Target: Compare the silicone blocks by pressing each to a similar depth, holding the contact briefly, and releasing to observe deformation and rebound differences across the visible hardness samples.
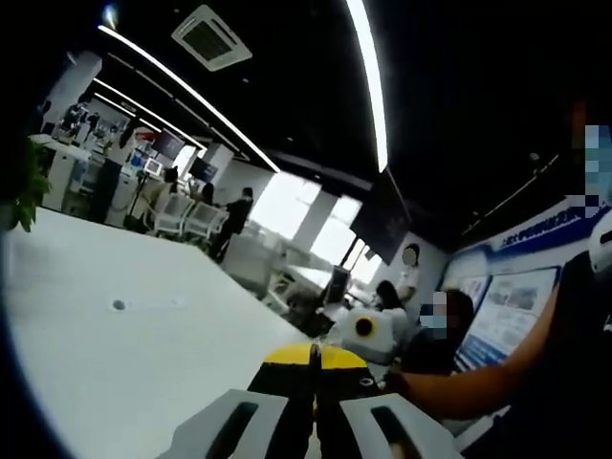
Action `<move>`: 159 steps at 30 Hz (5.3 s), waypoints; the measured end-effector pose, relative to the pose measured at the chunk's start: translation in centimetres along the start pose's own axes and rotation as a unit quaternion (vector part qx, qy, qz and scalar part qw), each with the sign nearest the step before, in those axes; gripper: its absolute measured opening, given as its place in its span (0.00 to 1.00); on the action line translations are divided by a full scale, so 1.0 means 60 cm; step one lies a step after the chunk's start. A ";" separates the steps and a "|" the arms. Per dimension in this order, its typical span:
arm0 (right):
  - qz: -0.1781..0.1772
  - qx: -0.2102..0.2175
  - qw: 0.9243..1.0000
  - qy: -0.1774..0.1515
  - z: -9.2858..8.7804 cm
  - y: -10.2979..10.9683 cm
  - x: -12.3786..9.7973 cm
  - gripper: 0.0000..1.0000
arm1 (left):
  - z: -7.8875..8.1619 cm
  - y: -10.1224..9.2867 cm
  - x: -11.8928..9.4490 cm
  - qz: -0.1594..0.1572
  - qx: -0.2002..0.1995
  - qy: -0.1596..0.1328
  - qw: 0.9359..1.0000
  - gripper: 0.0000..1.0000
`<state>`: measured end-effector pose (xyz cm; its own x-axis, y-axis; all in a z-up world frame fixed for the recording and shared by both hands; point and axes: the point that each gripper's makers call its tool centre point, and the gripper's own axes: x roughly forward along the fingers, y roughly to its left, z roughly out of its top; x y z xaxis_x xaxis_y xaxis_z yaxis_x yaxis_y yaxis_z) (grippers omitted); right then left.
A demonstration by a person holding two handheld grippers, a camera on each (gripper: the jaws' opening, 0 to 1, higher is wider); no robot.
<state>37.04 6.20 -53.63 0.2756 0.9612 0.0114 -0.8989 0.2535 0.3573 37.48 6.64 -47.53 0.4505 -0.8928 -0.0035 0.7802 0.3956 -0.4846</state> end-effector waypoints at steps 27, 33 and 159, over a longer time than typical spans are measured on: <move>-0.189 -0.060 0.980 -0.001 -0.025 -0.105 -0.125 0.96 | -0.009 0.012 0.035 0.007 -0.011 0.002 1.000 0.00; -0.213 -0.058 0.975 0.017 -0.056 -0.113 -0.159 0.96 | -0.016 0.020 0.039 0.010 -0.021 -0.002 1.000 0.00; -0.290 0.040 0.952 0.088 -0.228 -0.136 -0.248 0.96 | -0.371 0.373 0.047 0.271 -0.171 0.110 0.941 0.00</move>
<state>35.62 -8.66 -69.46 0.6506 0.6671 -0.3629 -0.5820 0.7450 0.3260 46.54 8.18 -77.87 0.6124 -0.6177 -0.4934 0.2594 0.7466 -0.6126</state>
